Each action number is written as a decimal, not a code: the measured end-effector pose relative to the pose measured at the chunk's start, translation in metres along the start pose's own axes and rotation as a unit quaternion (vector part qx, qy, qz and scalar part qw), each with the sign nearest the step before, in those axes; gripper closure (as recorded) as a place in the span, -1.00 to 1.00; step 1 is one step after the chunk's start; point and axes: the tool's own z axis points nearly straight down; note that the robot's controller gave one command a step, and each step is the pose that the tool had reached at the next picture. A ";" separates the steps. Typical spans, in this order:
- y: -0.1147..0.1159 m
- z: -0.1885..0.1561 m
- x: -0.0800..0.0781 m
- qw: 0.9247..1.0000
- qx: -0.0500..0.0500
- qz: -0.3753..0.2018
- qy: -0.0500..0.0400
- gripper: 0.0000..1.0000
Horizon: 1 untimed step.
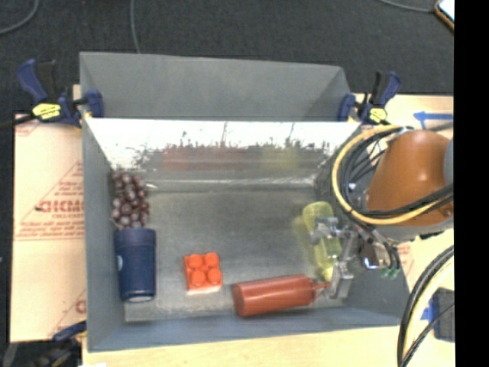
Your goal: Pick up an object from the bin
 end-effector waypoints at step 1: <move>0.000 -0.004 -0.002 1.000 0.001 -0.002 -0.004 -1.00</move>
Offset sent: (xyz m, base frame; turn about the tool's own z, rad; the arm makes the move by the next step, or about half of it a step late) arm -0.0088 0.0739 -0.0862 -0.1707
